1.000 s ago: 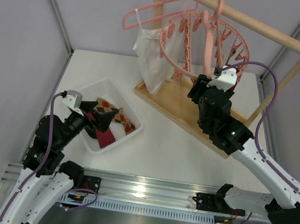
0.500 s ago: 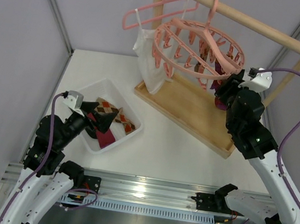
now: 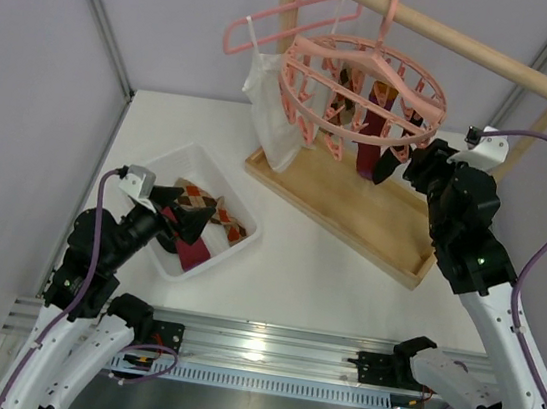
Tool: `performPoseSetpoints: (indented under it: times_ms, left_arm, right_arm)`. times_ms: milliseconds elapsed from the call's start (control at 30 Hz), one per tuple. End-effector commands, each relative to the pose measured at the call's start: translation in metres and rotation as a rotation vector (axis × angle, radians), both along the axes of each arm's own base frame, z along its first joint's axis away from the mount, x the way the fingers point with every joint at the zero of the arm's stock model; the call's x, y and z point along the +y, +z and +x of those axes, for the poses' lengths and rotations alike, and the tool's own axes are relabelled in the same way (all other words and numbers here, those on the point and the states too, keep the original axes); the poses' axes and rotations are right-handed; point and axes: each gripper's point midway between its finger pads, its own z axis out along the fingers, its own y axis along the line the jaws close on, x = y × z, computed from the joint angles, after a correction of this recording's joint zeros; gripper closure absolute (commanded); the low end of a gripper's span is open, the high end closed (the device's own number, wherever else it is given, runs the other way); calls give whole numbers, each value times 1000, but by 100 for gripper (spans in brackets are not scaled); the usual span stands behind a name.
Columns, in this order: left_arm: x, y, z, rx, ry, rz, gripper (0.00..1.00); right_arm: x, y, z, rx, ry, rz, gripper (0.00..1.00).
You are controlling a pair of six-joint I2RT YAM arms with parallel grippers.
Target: Clip the socks to the hanger
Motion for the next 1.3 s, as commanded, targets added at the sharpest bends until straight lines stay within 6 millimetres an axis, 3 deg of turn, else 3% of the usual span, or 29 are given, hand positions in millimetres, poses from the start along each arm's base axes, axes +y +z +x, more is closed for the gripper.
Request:
performPoseSetpoints:
  times_ms: [0, 267, 600, 833, 1267]
  left_arm:
    - [-3, 4, 2, -20, -17, -7, 1]
    - [-5, 0, 3, -1, -26, -5, 1]
    - [-9, -1, 4, 10, -44, -6, 1]
    - [-9, -2, 4, 13, -46, -8, 0]
    - [-9, 1, 2, 4, -50, -13, 0]
  right_arm:
    - [2, 16, -10, -49, 57, -10, 43]
    - [19, 8, -24, -13, 199, -42, 40]
    - [54, 11, -47, -18, 471, -157, 22]
    - [77, 24, -37, -57, 567, -158, 19]
    - [82, 32, -16, -77, 541, -147, 19]
